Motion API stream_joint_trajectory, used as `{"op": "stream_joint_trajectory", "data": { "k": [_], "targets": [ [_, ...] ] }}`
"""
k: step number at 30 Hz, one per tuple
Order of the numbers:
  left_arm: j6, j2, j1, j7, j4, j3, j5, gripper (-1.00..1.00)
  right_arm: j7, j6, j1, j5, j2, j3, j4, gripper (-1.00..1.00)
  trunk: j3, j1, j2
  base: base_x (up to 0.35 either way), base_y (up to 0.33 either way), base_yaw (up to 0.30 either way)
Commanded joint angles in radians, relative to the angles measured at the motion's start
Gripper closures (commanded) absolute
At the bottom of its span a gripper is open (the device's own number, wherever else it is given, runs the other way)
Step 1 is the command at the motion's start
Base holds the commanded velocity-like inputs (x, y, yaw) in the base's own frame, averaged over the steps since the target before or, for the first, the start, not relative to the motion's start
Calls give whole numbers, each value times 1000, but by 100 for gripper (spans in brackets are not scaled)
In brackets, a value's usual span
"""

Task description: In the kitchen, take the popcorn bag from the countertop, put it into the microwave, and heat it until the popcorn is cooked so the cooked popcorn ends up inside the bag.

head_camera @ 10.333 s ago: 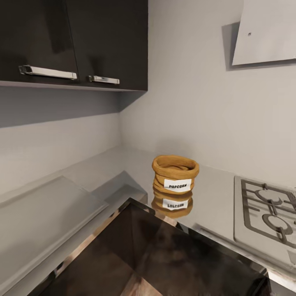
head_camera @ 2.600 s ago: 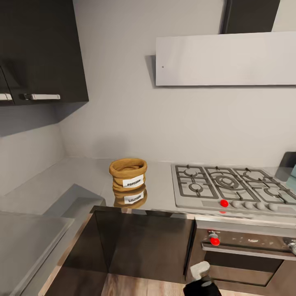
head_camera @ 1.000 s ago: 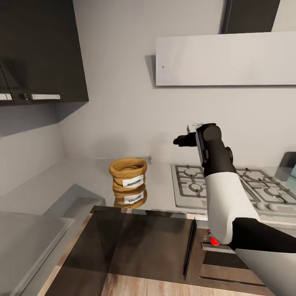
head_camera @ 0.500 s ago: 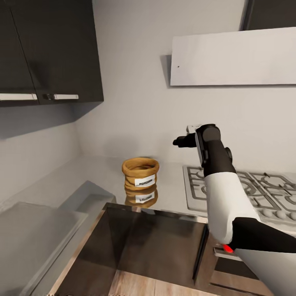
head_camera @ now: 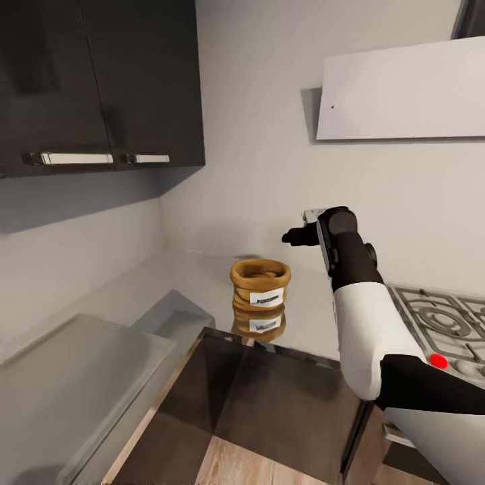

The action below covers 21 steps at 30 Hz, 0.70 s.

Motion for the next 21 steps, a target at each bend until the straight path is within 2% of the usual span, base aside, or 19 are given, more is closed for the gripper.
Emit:
{"op": "stream_joint_trajectory", "data": {
  "k": [1, 14, 19, 21],
  "targets": [
    [-3, 0, 0, 0, 0, 0, 6, -100, 10, 3, -1, 10, 1, -3, -1, -100, -1, 0, -1, 0, 0, 299],
    [-3, 0, 0, 1, 0, 0, 7, -100, 10, 3, -1, 9, 1, -5, 5, -100, -1, 0, -1, 0, 0, 300],
    [-3, 0, 0, 1, 0, 0, 6, -100, 11, 3, -1, 10, 1, -7, 177, -100, -1, 0, -1, 0, 0, 57],
    [-3, 0, 0, 1, 0, 0, 6, -100, 10, 3, -1, 10, 1, -7, 212, -100, -1, 0, -1, 0, 0, 2]
  ]
}}
